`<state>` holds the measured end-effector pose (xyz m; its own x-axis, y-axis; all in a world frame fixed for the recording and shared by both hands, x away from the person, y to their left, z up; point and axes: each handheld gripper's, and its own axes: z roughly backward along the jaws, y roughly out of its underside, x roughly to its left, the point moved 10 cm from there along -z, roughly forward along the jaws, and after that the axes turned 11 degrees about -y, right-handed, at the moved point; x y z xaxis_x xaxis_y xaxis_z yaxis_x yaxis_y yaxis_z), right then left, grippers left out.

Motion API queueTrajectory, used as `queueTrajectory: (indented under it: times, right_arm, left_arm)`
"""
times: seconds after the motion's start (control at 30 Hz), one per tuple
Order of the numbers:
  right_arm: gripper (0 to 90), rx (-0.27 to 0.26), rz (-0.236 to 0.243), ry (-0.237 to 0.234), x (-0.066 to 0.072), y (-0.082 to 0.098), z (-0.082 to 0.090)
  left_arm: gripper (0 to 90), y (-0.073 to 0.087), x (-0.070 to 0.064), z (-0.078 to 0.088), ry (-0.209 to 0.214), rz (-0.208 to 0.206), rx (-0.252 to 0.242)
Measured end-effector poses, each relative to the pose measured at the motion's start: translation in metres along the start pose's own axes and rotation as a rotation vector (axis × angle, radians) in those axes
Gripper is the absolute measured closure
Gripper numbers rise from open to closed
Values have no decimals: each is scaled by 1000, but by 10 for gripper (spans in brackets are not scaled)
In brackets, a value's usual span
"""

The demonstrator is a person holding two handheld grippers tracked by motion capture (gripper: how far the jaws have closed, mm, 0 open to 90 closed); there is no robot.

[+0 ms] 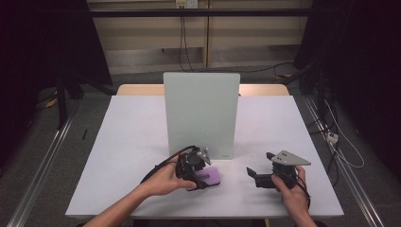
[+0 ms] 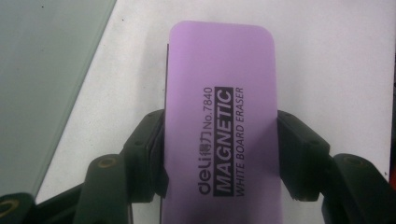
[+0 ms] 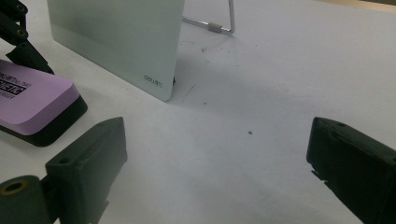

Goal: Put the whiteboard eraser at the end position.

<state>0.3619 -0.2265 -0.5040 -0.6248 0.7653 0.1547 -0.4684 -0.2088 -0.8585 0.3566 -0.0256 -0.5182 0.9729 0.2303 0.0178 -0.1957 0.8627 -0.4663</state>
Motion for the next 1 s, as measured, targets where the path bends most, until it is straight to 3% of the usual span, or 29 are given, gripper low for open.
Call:
queueTrajectory:
  times: [0.5, 0.6, 0.77, 1.0]
  right_arm:
    - [55, 0, 0, 0, 0, 0, 0]
    - [56, 0, -1, -2, 0, 0, 0]
    - [55, -1, -3, -2, 1, 0, 0]
    - [56, 4, -2, -2, 0, 0, -1]
  left_arm:
    - [383, 0, 1, 0, -6, 12, -34]
    - [309, -2, 2, 0, -9, 42, -57]
    - [199, -6, 6, 3, -46, 48, -98]
    - [82, -9, 12, 10, -55, 92, -149]
